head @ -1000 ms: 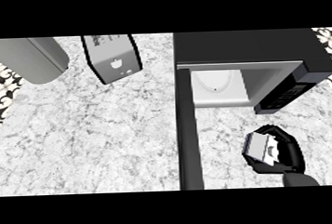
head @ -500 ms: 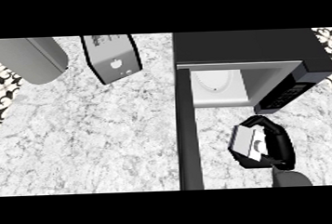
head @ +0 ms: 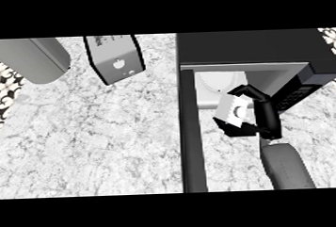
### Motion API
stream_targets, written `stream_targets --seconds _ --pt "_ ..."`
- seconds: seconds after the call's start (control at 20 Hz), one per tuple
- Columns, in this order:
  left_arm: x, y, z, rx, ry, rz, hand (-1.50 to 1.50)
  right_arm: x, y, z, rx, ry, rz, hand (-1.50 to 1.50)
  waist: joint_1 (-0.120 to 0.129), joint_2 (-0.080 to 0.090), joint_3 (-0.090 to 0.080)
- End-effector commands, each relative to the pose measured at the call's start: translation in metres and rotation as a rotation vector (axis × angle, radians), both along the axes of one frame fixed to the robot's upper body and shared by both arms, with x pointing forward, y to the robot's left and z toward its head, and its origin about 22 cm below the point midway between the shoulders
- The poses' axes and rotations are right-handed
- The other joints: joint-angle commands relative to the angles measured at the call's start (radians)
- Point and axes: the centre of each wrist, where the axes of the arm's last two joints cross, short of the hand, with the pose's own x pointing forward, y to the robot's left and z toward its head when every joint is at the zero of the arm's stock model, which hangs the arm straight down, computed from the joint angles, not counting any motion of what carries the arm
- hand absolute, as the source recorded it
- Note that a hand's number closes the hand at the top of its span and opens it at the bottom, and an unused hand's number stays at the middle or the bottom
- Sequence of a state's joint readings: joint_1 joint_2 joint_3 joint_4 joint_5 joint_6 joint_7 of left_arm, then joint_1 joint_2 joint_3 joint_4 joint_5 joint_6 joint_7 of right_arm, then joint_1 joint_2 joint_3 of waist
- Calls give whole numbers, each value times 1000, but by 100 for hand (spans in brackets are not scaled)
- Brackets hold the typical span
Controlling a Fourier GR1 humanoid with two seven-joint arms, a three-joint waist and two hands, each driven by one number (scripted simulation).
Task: Pick up the milk, place it into the microwave and close the microwave
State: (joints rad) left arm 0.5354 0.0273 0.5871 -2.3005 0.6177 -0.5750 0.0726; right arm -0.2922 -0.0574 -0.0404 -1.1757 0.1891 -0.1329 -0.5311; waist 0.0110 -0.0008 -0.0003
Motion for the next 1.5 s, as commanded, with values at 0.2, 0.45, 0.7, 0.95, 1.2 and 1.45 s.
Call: stream_targets --seconds 0.2,0.45,0.7,0.95,1.2,1.45 --pt "-3 10 -22 4 11 -25 -150 72 21 33 -166 36 -83 150 28 7 0" --pt "9 -2 2 14 0 2 -150 92 18 27 -247 50 -137 150 21 9 1" --pt "17 0 1 3 -9 -36 -150 107 23 26 -260 51 -217 150 46 20 2" --pt "29 5 -4 12 -24 -52 -150 123 -1 51 -342 -4 -336 150 68 35 3" --pt "31 0 -5 24 -18 -47 -150 121 -39 53 -469 -92 -407 150 76 41 4" --pt "44 1 -9 10 -1 -83 -150 118 -34 41 -547 -120 -462 150 88 51 5"
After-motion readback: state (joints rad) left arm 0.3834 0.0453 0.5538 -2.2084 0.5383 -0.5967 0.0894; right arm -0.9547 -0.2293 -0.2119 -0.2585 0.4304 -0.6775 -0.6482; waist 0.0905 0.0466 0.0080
